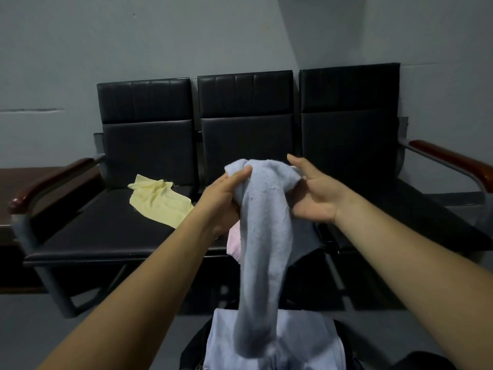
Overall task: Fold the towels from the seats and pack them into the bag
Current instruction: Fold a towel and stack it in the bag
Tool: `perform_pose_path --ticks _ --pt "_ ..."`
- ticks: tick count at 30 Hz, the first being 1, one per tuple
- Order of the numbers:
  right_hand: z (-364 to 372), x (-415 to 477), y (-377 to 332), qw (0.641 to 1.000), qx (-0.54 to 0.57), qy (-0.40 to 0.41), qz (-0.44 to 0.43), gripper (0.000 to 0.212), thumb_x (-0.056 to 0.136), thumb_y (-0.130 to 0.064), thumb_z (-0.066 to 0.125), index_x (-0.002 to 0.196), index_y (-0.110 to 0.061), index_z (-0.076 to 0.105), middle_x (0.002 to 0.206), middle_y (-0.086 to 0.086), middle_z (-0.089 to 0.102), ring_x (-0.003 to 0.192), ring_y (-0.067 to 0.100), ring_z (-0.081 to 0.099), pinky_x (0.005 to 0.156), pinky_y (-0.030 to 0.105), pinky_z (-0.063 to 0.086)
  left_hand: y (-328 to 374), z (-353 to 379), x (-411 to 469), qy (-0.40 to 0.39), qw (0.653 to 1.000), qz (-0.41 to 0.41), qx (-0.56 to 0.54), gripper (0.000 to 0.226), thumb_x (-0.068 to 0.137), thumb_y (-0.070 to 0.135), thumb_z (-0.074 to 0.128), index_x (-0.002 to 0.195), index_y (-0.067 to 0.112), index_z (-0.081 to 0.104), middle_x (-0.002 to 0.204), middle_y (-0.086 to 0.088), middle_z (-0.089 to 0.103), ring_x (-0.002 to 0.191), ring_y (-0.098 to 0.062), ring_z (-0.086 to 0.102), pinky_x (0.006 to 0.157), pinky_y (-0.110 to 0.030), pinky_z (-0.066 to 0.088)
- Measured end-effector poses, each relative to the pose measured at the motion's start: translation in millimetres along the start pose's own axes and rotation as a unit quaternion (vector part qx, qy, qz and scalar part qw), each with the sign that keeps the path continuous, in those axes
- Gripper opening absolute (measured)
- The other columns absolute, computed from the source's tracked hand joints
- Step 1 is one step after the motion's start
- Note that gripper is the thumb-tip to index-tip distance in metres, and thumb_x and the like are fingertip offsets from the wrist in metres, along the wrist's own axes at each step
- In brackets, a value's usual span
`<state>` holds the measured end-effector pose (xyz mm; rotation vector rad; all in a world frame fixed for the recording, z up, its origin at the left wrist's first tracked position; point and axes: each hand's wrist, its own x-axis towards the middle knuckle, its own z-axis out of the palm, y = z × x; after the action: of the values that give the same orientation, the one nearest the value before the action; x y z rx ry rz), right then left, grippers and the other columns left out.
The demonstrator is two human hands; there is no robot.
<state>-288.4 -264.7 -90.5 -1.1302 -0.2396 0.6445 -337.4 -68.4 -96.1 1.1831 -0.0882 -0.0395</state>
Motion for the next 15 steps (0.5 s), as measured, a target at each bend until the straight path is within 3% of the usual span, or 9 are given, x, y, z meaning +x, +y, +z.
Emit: perform_pose_path --ticks 4,7,11,15 --pt "0 0 15 1.0 0.011 -0.014 -0.006 0.054 0.091 -0.024 0.07 0.14 -0.005 0.058 0.139 0.018 0.061 0.129 0.032 0.058 0.112 0.048 0.044 7 2 2 0.008 0.997 0.012 0.07 0.024 0.098 0.008 0.059 0.118 -0.004 0.065 0.11 -0.02 0.073 0.102 -0.029 0.072 0.089 -0.036 0.06" --pt "0 1 11 0.999 0.009 0.033 -0.031 0.051 0.087 -0.009 0.072 0.136 0.0 0.06 0.133 0.022 0.064 0.123 0.033 0.063 0.105 0.047 0.051 12 -11 2 0.015 0.984 0.025 0.175 0.018 0.095 0.0 0.06 0.11 -0.006 0.068 0.103 -0.021 0.073 0.099 -0.032 0.07 0.094 -0.042 0.057" --pt "1 1 5 0.996 -0.044 0.074 -0.035 0.047 0.082 -0.006 0.077 0.127 0.002 0.066 0.128 0.021 0.067 0.104 0.027 0.071 0.082 0.036 0.061 23 -31 0 0.059 0.963 0.03 0.262 0.015 0.095 0.009 0.064 0.1 -0.002 0.074 0.101 -0.026 0.073 0.092 -0.034 0.07 0.09 -0.047 0.053" --pt "3 0 4 0.995 -0.004 0.096 -0.022 0.051 0.081 -0.012 0.077 0.129 0.001 0.065 0.114 0.013 0.07 0.087 0.02 0.073 0.071 0.031 0.062 23 -40 3 0.103 0.97 0.02 0.221 0.023 0.093 0.016 0.061 0.092 -0.001 0.077 0.101 -0.031 0.067 0.085 -0.036 0.061 0.077 -0.047 0.049"
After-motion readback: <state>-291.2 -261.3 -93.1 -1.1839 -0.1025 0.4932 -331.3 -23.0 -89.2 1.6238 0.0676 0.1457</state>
